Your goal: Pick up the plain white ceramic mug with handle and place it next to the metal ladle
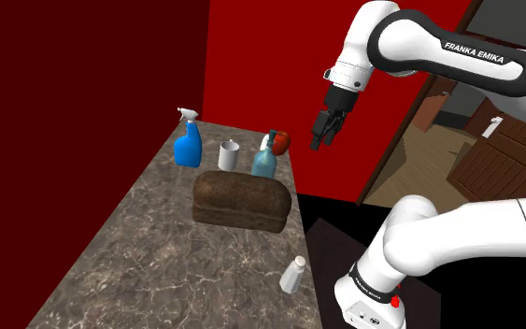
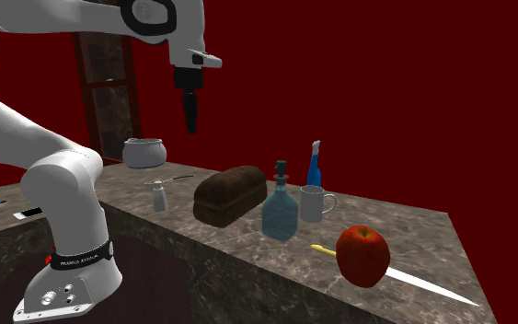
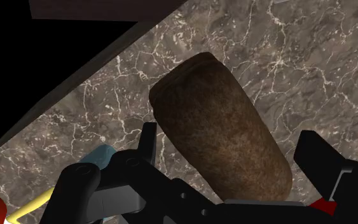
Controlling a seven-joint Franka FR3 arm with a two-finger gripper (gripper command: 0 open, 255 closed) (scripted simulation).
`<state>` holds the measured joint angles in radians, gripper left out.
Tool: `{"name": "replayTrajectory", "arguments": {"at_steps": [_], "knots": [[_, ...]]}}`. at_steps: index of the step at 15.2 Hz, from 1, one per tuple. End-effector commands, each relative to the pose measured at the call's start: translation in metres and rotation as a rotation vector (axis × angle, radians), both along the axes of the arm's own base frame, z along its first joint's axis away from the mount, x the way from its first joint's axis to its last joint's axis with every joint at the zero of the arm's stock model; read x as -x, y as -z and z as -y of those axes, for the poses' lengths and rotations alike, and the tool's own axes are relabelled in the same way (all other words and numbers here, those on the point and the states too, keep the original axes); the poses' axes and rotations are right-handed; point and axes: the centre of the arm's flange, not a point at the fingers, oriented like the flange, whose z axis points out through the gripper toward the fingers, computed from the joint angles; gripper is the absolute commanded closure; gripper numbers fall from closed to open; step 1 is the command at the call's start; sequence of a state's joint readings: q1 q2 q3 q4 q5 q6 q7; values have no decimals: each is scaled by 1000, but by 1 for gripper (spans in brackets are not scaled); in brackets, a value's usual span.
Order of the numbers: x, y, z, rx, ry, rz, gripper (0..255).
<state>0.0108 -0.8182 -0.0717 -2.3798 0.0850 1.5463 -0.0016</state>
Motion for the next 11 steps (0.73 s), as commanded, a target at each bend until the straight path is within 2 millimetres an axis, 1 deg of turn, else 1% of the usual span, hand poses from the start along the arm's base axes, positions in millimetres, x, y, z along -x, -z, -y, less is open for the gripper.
{"name": "replayTrajectory", "arguments": {"at_steps": [1,11], "knots": [[0,0,0,0,0,0,0],[-112,63,-2,51,1,18,0]]}}
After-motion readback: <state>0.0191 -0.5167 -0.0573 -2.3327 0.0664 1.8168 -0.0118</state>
